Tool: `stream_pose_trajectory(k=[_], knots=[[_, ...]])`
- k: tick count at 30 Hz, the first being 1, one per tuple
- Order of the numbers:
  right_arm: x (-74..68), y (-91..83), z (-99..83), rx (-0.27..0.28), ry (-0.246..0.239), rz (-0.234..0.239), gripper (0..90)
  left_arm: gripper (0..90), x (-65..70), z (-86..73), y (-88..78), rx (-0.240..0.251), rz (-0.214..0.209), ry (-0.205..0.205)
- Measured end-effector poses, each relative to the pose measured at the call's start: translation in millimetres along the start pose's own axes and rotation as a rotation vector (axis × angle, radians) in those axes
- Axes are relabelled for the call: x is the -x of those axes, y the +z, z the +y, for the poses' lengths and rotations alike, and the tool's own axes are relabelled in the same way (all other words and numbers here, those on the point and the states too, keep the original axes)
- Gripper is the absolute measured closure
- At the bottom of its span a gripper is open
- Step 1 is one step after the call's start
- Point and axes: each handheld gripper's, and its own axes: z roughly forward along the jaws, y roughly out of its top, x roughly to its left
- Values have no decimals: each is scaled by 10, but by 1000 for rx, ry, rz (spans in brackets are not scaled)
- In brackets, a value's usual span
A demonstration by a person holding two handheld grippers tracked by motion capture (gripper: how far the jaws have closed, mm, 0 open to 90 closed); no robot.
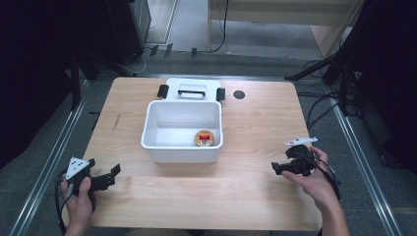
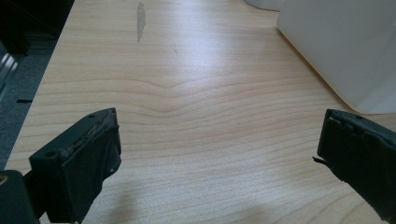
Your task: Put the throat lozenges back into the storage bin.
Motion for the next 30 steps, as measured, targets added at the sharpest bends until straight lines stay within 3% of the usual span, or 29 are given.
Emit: stream_pose_trajectory(k=[15,30], knots=[[124,1,-433,99,127,-44,129,0,1,-1,1,2,2,-1],[221,-102,-838,180,185,-81,144,0,4,-2,-1,3,6,1]])
